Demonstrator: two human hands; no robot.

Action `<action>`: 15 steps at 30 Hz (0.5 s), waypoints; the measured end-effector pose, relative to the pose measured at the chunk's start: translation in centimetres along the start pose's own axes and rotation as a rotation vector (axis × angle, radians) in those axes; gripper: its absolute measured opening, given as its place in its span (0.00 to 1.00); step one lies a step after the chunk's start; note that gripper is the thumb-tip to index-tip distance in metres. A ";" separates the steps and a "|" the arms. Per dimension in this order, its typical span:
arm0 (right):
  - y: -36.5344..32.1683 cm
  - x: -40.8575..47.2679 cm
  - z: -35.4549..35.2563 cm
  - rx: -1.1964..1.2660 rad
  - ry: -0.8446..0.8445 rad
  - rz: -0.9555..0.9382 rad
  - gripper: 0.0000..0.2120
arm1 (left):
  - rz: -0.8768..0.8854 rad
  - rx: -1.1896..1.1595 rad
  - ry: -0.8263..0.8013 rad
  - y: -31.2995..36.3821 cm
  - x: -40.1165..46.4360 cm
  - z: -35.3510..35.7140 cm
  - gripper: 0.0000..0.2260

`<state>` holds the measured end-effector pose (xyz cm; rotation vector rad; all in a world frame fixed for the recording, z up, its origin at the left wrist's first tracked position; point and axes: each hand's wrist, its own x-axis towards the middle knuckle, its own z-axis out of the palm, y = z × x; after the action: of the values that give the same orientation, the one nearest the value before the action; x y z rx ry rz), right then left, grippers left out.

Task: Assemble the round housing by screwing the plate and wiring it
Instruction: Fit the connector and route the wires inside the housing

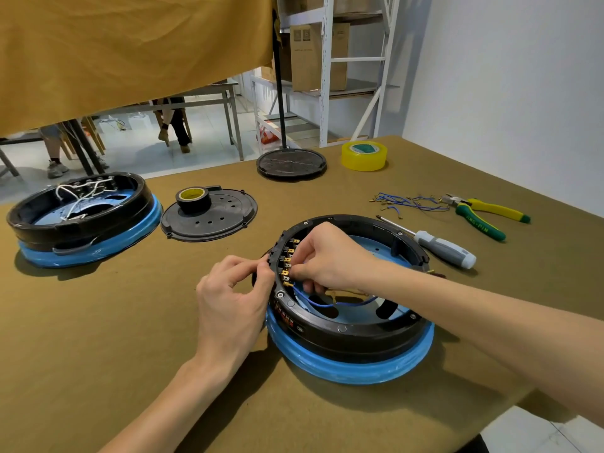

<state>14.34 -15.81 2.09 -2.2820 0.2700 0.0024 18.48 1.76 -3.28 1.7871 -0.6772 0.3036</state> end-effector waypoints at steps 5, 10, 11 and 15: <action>0.1 0.2 0.0 -0.019 -0.015 -0.023 0.08 | 0.017 0.024 -0.003 -0.4 0.2 -0.1 0.05; 0.6 0.3 -0.4 -0.002 -0.041 -0.021 0.09 | 0.005 0.030 0.010 -0.5 0.0 0.4 0.06; 0.6 0.5 -0.3 -0.001 -0.037 -0.020 0.09 | -0.003 0.026 0.008 -0.6 0.1 0.4 0.06; 0.6 0.7 -0.3 0.005 0.002 -0.029 0.06 | -0.047 0.072 -0.043 -0.4 0.1 1.0 0.10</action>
<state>14.85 -16.55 1.79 -2.2810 0.2376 -0.0162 18.71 0.89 -3.82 1.8796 -0.6602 0.2612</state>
